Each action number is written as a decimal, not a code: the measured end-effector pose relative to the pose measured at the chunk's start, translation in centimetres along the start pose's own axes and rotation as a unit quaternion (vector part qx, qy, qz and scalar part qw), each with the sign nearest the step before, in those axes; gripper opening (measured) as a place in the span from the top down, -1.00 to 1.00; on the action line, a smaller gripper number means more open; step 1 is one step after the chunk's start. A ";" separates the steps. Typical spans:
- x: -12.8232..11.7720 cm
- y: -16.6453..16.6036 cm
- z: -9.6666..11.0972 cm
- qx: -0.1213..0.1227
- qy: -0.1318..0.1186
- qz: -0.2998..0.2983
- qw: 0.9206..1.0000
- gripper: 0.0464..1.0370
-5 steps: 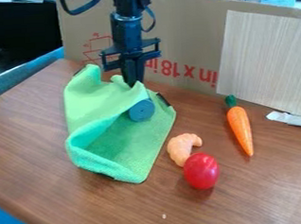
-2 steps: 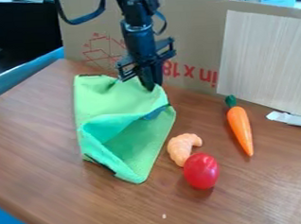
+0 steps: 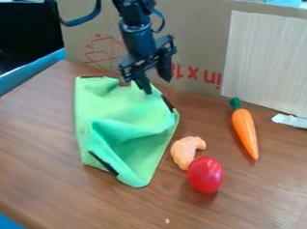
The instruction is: Fold the cloth from bottom left to top right
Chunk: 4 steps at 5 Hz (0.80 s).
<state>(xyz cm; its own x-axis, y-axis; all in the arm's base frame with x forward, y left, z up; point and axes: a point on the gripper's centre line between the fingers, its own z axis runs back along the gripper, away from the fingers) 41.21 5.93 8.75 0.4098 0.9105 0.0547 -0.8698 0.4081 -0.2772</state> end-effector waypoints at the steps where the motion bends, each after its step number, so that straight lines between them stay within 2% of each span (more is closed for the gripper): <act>1: 0.8 1.1 0.3 0.000 0.024 0.010 1.000 -0.91; 2: 2.4 2.2 4.8 -0.040 0.031 0.002 0.999 -0.93; 3: 4.2 4.6 7.7 -0.055 0.031 -0.004 0.998 -0.92; 4: 4.7 7.6 9.5 -0.020 -0.007 -0.032 0.999 -0.92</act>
<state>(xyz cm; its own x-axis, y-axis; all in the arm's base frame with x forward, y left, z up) 33.86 13.97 16.05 0.4601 0.8835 0.0877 -0.8299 0.4631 -0.3113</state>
